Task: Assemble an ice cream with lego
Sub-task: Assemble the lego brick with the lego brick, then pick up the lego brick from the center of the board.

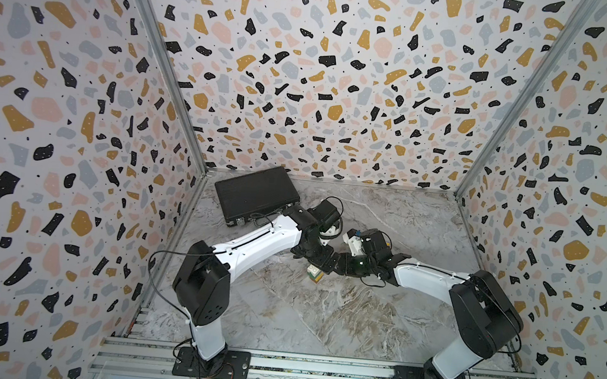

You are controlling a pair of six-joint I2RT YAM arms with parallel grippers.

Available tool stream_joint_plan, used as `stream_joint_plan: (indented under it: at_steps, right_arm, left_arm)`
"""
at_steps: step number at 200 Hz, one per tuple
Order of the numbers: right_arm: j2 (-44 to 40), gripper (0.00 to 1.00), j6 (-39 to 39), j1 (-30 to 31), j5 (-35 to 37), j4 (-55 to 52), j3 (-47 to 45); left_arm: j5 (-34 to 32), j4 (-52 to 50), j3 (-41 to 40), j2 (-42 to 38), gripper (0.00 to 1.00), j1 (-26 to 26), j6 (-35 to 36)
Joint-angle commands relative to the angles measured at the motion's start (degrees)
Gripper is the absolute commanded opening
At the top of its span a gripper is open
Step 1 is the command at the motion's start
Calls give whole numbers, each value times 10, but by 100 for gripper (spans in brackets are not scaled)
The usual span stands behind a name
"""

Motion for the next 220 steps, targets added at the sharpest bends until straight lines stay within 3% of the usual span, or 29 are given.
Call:
stream_joint_plan:
  at_steps: [1,23,44,64,107,134,188,220]
  right_arm:
    - [-55,53,4,-21,49,-10,-22]
    - [-105,61,21,-51,125,-41,-42]
    - [-128,68,36,-74,238,-164,-18]
    - [-105,75,22,-97,272,-247,39]
    - [-3,76,-137,-108,323,-351,187]
    - [81,79,-242,-141,283,-443,291]
    - [156,81,-358,-169,275,-445,353]
    - [199,81,-364,-177,257,-454,382]
  left_arm:
    - [15,18,-23,-58,99,12,5]
    - [4,44,-85,-123,100,37,2]
    - [-9,77,-158,-181,100,70,-13]
    - [-35,116,-219,-224,100,95,-27]
    - [-34,142,-243,-251,99,109,-36]
    - [-23,143,-250,-267,99,109,-42]
    - [-27,142,-252,-291,100,110,-50]
    - [-20,139,-250,-291,99,110,-51]
